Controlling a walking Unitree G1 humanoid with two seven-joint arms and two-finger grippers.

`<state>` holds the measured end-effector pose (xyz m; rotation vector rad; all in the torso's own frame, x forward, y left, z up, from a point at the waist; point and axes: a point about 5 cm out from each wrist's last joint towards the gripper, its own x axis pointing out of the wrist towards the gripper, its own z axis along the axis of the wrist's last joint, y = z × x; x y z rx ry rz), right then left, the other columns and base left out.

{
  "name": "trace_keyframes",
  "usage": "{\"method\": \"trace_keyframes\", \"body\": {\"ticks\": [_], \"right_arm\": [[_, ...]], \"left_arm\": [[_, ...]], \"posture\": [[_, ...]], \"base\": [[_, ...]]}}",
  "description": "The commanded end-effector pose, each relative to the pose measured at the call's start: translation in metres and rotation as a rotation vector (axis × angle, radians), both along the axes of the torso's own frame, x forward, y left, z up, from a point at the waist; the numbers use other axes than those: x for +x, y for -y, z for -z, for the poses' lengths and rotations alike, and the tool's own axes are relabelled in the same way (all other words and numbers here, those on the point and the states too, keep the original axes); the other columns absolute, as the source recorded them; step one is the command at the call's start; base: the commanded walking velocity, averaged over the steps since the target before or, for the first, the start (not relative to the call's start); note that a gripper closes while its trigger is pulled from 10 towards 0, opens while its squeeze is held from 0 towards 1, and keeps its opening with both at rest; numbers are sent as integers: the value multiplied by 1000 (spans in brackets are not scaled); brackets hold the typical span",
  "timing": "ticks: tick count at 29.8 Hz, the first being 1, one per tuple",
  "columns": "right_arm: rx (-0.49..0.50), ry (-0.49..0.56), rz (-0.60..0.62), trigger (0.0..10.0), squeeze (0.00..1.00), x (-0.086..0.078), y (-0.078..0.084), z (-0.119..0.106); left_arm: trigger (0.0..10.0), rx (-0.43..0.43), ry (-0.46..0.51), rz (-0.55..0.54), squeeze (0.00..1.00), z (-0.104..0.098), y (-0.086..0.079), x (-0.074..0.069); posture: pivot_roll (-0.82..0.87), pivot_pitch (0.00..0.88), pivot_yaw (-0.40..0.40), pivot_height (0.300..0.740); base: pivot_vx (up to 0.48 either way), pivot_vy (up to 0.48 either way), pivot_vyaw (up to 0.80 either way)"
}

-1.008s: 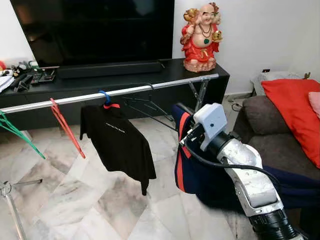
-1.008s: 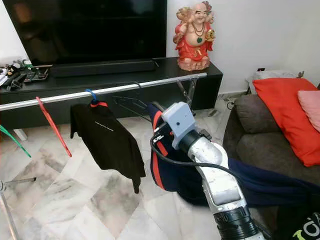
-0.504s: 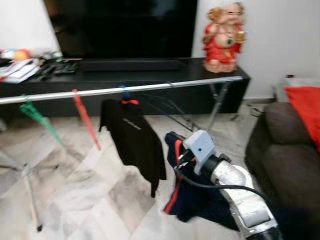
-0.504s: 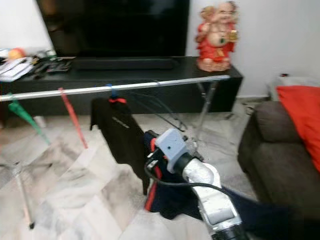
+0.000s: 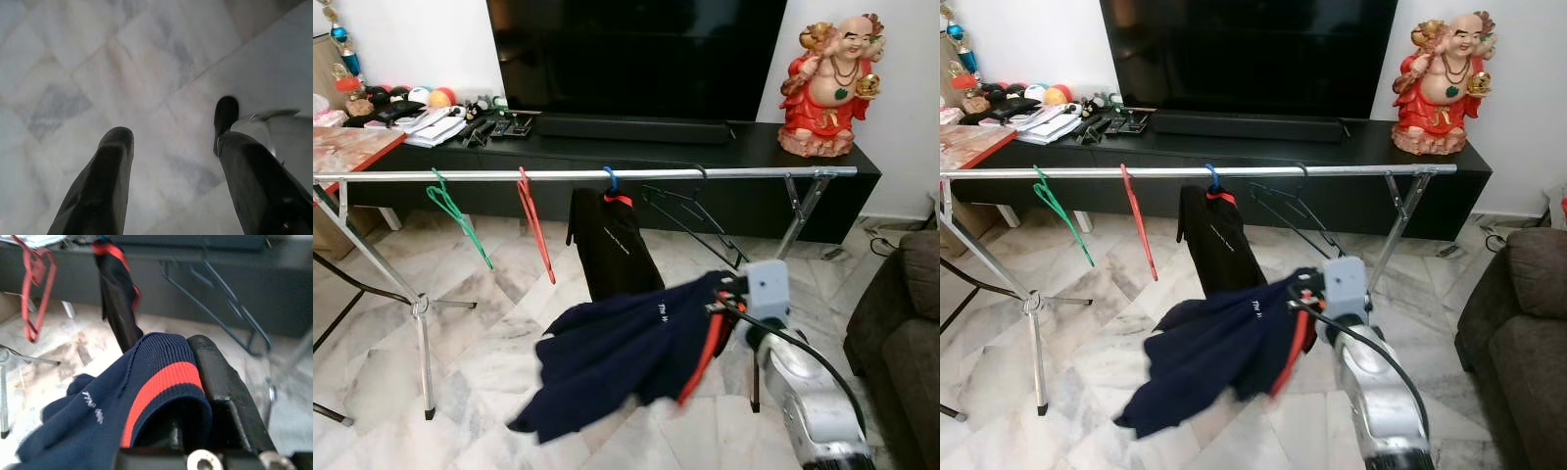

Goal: Hang hanger

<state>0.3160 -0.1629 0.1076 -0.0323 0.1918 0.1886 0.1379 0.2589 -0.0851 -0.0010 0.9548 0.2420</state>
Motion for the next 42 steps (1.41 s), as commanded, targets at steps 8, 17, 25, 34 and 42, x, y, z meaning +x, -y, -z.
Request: {"method": "trace_keyframes", "body": {"ticks": [8,17,25,34,42], "right_arm": [[128,-74,103,10000,0,4,-1,24],[108,-89,78,10000,0,7,-7,32],[111,-96,73,10000,0,4,-7,40],[105,-64,57,10000,0,3,-8,39],[115,-94,95,10000,0,2,-8,46]], "left_arm": [[10000,36,386,-47,0,-44,-13,64],[10000,126,918,98,0,-143,17,111],[10000,114,1081,263,0,-191,68,125],[10000,122,1053,286,0,-193,73,124],[10000,94,1005,289,0,-189,71,118]], "posture": [[4,0,44,740],[22,0,40,740],[12,0,45,740],[1,0,63,740],[10,0,65,740]], "base": [[0,0,0],[0,0,0],[64,0,0],[315,0,756],[342,0,78]]}}
